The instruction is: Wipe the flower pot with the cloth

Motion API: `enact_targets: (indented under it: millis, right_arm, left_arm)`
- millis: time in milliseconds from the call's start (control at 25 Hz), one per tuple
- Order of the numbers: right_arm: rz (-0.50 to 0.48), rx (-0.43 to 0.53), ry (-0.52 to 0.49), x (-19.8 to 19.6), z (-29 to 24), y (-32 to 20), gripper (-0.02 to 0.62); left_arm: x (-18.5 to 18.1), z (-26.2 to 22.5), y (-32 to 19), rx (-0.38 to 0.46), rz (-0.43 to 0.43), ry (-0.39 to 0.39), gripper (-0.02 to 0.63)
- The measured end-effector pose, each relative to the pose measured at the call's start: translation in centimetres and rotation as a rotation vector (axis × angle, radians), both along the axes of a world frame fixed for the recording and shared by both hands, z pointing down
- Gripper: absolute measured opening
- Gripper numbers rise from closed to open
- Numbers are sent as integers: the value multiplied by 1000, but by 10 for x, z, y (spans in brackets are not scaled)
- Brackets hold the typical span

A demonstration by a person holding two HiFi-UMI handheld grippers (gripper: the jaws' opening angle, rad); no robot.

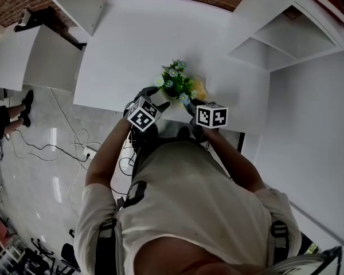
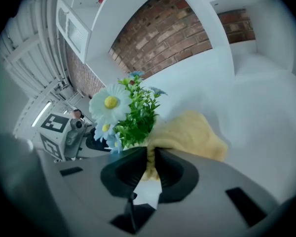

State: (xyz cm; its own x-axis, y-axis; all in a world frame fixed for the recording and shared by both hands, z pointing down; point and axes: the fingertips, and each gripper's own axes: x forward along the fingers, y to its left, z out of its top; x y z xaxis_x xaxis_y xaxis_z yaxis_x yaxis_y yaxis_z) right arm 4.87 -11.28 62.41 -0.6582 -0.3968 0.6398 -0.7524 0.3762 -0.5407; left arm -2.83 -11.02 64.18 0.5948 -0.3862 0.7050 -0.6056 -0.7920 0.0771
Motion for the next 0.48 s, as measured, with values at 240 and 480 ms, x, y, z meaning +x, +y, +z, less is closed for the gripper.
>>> enact_targets:
  millis: [240, 480]
  right_arm:
    - [-9, -33, -21, -11, 6, 15, 60]
    - [68, -82, -25, 0, 13, 21, 61]
  left_arm:
    - [12, 5, 3, -32, -139, 26, 281]
    - [30, 3, 28, -92, -98, 63, 279]
